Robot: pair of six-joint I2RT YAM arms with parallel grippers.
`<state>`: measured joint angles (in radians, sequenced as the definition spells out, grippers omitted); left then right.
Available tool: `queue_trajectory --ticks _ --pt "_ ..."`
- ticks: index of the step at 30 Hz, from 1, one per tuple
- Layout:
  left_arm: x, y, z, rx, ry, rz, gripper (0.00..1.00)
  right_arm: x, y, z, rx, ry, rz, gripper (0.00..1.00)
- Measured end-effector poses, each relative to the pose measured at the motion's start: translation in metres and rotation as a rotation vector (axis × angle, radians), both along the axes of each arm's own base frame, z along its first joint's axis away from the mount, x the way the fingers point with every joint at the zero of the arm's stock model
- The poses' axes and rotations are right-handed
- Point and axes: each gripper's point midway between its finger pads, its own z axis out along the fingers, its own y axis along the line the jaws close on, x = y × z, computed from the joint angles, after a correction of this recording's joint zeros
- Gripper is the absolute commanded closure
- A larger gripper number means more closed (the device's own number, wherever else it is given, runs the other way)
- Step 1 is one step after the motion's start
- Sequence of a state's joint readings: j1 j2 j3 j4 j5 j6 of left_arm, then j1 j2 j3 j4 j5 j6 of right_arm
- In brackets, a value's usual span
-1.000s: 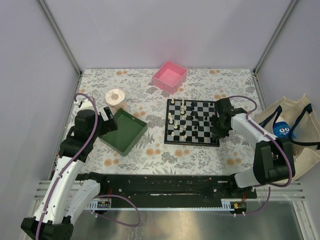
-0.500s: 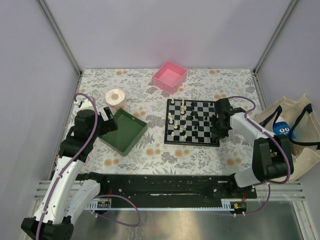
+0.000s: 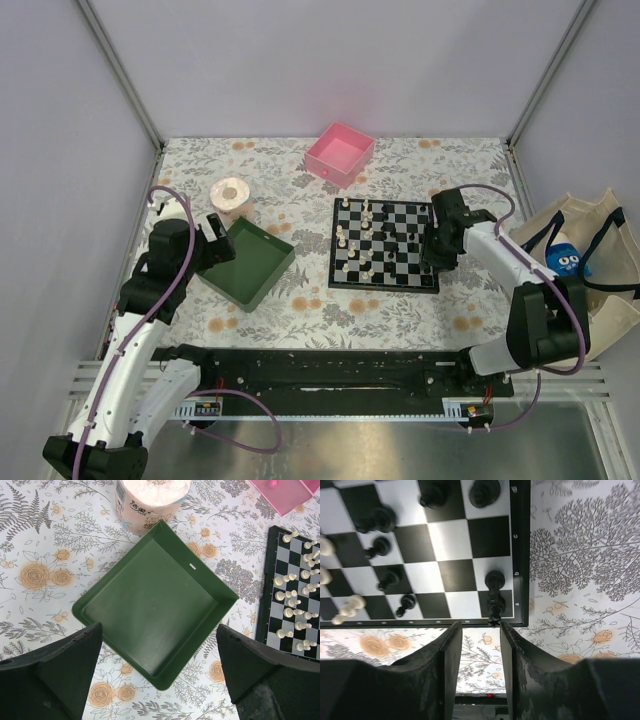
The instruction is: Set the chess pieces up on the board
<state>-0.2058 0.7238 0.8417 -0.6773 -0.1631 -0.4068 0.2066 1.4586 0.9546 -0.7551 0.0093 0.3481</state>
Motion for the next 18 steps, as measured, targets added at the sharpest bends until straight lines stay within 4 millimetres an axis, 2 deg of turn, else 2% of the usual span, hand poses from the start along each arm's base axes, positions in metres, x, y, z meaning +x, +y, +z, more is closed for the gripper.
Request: queue_trajectory --ticks 5,8,12,18 --pt "0.0 0.001 0.0 -0.002 0.0 0.002 0.01 0.018 0.008 0.035 0.045 -0.109 0.01 0.51" --pt "0.0 0.001 0.0 -0.002 0.0 0.004 0.01 0.026 0.013 0.048 0.061 -0.15 0.021 0.51" --pt "0.001 0.001 0.001 -0.004 -0.003 0.005 0.01 0.039 0.027 0.049 0.063 -0.15 0.053 0.5" --pt "0.002 0.001 0.002 -0.007 -0.008 0.005 0.01 0.061 0.056 0.034 0.062 -0.117 0.111 0.48"
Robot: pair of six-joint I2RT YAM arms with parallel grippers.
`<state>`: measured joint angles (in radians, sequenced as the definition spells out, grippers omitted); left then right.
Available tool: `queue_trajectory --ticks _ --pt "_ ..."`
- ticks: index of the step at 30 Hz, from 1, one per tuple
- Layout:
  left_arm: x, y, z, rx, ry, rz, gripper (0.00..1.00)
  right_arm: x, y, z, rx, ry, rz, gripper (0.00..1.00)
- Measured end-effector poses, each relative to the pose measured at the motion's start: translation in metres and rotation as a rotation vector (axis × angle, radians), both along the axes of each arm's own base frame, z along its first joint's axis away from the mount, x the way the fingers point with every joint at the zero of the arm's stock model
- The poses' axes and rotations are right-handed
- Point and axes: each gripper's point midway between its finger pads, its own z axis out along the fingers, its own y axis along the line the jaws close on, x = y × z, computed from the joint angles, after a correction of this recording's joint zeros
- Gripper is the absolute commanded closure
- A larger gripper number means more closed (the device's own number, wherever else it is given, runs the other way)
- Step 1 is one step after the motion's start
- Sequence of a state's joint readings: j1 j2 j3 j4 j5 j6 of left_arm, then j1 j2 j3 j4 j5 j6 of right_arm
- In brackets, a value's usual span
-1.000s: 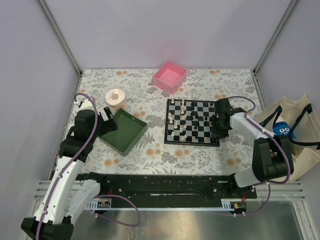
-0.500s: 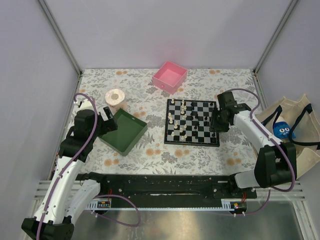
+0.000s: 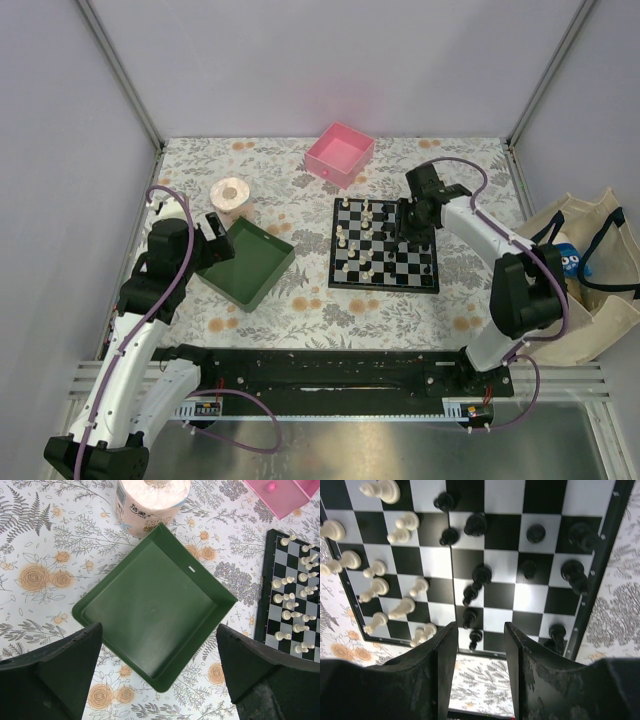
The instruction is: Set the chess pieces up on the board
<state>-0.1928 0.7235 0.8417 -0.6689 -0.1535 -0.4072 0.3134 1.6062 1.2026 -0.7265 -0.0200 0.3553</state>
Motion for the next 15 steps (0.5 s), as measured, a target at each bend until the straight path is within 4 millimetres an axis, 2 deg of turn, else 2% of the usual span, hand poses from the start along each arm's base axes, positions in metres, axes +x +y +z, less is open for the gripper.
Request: queue_trajectory --ticks 9,15 --pt "0.002 0.0 0.002 -0.002 -0.011 0.002 0.01 0.033 0.013 -0.01 -0.013 0.009 0.006 0.48" --pt "0.002 0.001 0.002 -0.002 -0.011 0.004 0.01 0.031 0.014 -0.019 -0.024 0.038 0.012 0.5"
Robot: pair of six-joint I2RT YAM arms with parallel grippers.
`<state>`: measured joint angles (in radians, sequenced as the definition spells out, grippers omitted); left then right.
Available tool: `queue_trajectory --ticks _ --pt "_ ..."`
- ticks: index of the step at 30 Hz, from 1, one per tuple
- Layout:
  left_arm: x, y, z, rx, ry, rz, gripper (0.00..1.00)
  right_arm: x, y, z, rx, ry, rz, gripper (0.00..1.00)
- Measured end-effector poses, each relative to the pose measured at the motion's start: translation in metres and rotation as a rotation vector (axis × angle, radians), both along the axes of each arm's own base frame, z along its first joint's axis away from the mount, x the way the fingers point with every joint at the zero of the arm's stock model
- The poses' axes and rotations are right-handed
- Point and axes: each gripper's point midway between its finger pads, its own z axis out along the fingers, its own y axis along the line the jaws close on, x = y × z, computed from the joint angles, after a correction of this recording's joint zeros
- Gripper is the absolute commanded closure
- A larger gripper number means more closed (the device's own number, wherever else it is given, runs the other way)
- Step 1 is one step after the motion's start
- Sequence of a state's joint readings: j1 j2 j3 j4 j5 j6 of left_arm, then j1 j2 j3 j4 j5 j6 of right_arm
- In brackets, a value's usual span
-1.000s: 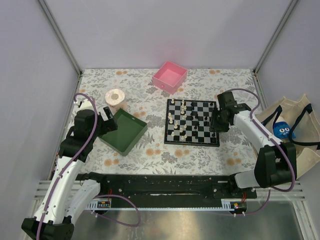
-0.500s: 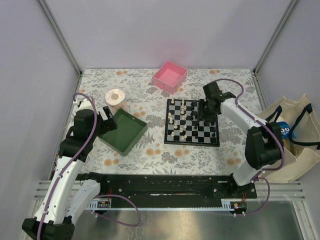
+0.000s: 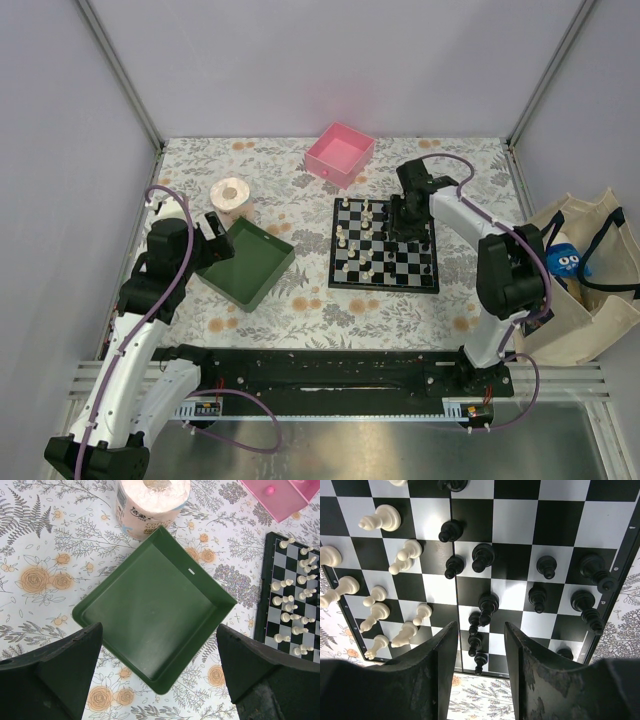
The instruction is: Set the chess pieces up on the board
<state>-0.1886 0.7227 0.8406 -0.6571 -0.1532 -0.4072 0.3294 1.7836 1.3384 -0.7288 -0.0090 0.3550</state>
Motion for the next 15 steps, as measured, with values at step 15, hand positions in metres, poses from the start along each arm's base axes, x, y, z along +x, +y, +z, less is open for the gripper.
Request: queue_trajectory --ticks 15 --pt "0.0 0.001 0.0 0.0 0.002 0.004 0.01 -0.004 0.0 -0.024 -0.036 0.057 0.022 0.6"
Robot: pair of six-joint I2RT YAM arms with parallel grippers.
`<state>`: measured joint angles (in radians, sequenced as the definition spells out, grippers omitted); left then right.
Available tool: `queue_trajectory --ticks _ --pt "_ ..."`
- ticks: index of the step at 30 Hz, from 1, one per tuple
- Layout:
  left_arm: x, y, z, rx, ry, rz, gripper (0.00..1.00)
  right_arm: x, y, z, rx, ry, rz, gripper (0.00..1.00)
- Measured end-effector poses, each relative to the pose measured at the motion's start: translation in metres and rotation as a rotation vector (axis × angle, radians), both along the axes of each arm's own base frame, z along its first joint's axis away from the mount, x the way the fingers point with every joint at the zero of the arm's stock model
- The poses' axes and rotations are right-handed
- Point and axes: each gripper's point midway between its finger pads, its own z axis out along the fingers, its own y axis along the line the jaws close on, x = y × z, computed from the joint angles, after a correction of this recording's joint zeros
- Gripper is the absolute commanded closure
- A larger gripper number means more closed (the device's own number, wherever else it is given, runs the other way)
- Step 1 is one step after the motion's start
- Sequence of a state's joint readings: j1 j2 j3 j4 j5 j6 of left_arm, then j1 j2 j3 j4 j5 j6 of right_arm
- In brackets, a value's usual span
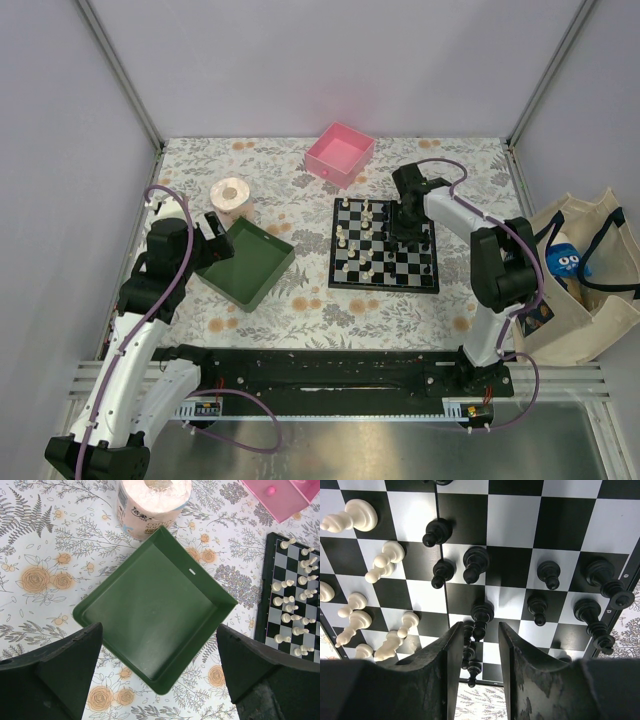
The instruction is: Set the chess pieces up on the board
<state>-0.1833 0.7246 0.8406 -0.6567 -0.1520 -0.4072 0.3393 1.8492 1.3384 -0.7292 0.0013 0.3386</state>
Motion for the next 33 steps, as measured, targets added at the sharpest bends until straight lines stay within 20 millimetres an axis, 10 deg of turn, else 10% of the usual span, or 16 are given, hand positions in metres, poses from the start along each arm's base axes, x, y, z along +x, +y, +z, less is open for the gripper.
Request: queue_trajectory --ticks 23,29,33 --pt "0.001 0.001 -0.001 -0.001 0.004 0.003 0.01 -0.001 -0.006 0.02 -0.019 -0.037 0.016 0.85" --pt "0.0 0.001 -0.001 -0.002 0.004 0.002 0.01 -0.015 -0.033 0.077 -0.013 -0.184 -0.031 0.85" --pt "0.0 0.0 -0.001 -0.005 0.005 -0.002 0.01 -0.03 -0.068 0.069 -0.026 -0.164 -0.117 0.85"
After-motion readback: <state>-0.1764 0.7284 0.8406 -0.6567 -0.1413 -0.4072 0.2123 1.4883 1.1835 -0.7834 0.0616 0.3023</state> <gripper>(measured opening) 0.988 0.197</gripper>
